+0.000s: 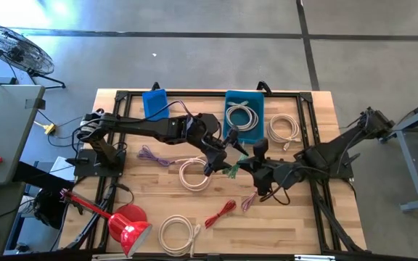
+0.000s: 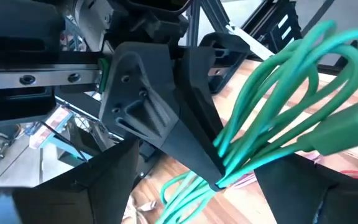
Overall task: Pick & Place USB Port
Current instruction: Put the green charger cable into the blue bin
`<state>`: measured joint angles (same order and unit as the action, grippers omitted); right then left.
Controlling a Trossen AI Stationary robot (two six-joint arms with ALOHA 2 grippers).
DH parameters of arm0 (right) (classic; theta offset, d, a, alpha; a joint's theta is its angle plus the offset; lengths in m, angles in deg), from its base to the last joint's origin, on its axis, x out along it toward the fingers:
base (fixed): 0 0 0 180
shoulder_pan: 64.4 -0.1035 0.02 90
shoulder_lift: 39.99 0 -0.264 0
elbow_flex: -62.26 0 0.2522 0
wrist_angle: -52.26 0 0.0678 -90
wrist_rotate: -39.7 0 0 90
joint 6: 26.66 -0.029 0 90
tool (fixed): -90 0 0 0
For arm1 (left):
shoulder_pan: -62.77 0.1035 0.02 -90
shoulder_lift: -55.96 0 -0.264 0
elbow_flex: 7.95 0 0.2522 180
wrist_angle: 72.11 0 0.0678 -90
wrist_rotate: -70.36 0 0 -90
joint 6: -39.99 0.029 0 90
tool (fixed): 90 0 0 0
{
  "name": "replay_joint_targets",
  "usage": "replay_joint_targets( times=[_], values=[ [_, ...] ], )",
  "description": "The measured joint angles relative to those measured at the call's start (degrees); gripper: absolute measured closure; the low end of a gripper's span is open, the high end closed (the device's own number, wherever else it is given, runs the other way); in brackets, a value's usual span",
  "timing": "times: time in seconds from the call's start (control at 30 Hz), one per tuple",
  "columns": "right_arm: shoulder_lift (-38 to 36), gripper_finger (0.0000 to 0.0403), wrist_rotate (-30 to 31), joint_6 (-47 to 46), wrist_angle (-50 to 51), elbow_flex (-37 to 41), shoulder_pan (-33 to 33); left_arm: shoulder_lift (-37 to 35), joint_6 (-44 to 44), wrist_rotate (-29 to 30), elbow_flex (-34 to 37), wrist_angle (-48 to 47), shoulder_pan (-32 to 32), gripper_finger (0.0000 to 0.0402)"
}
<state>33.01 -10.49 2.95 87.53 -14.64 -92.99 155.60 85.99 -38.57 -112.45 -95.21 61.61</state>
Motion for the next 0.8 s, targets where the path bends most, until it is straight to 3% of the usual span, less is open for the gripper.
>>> replay_joint_targets(
  times=[0.27, 0.37, 0.8],
  values=[
    [0.1, 0.0398, -0.2, 0.2, 0.0, 0.0, 0.1, 0.0, 0.0, -0.3, 0.0, 0.0, 0.0, 0.0103],
    [0.1, 0.0398, -0.3, 0.2, 0.0, 0.0, 0.1, 0.0, 0.1, 0.2, 0.0, 0.1, 0.0, 0.0122],
    [0.0, 0.0398, 0.1, 0.2, 1.4, 0.0, 0.1, 0.0, 3.2, -0.2, 0.0, 0.2, 0.0, 0.0331]
  ],
)
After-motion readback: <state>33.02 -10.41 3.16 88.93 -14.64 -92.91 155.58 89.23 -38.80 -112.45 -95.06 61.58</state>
